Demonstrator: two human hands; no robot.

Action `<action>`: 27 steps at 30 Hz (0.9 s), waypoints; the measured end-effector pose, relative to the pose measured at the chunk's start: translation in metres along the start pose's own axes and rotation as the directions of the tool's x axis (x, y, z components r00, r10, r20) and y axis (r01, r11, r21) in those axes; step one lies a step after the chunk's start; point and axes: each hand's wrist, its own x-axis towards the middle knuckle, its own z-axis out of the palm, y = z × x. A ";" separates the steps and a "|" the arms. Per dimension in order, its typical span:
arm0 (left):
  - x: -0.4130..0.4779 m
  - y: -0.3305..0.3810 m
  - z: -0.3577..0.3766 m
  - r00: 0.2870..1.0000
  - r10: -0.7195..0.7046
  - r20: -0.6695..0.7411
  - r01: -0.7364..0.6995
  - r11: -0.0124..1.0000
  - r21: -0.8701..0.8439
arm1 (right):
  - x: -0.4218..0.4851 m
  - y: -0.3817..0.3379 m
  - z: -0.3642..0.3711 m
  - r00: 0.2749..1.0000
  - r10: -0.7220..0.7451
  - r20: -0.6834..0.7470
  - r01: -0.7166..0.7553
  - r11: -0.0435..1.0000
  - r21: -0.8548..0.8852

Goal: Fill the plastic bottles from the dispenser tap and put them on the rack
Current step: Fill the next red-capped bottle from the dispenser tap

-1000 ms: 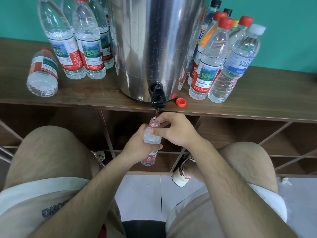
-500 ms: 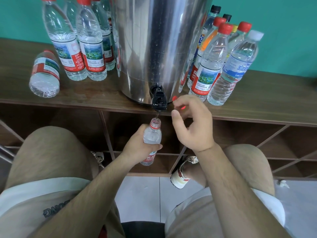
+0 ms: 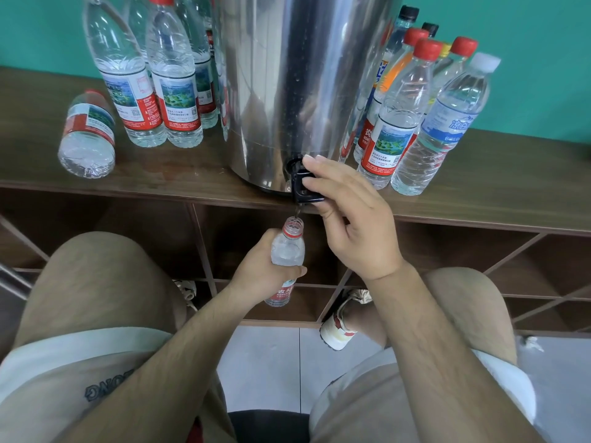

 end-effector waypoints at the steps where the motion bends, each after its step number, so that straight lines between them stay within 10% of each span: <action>1: 0.000 0.000 0.000 1.000 0.001 0.001 -0.001 1.000 -0.006 | 0.000 0.000 -0.001 1.000 -0.006 0.004 0.006 1.000 0.006; 27: 0.009 -0.014 0.005 0.998 0.025 -0.061 -0.030 0.997 -0.074 | -0.002 -0.009 0.008 0.993 0.067 -0.101 -0.056 0.993 0.108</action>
